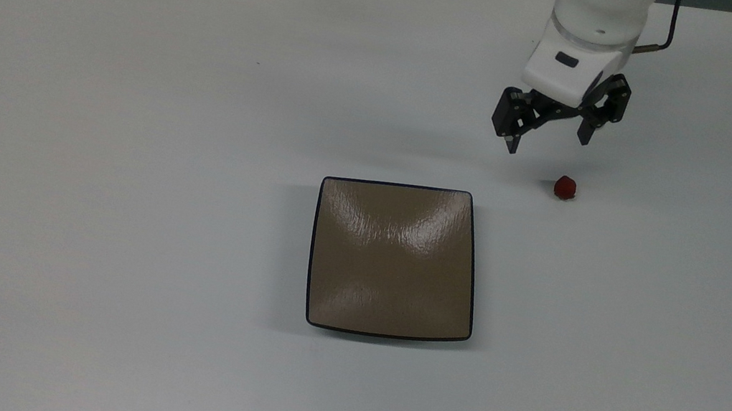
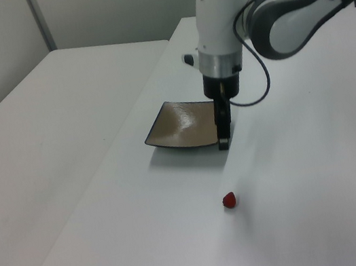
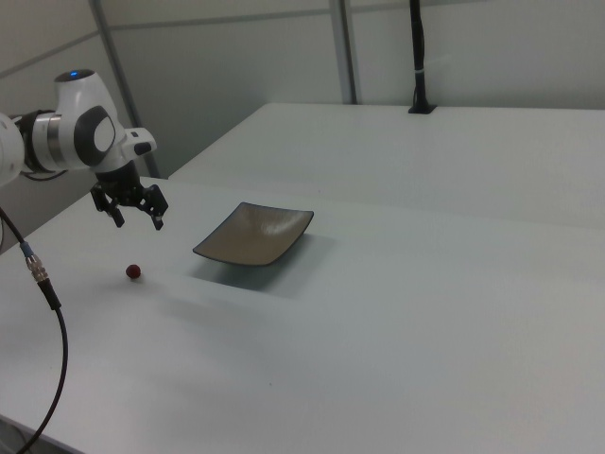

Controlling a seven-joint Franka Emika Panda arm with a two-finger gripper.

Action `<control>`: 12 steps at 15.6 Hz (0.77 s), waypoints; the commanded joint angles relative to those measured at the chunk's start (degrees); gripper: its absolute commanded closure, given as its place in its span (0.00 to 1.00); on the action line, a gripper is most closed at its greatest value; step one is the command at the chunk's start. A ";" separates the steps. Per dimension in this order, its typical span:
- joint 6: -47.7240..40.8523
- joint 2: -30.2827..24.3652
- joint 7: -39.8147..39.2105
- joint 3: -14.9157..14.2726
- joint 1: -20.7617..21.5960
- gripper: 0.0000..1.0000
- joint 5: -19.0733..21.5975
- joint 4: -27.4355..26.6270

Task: Strawberries on a ceramic plate
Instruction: 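Lower the gripper around the strawberry and close on it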

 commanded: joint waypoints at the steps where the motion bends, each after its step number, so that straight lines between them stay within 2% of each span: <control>1: 1.37 2.34 2.49 0.96 0.88 0.00 -0.26 0.94; 6: 5.32 5.50 3.37 1.40 2.38 0.00 -1.23 0.59; 12: 6.03 8.05 3.46 2.63 3.26 0.00 -5.89 0.24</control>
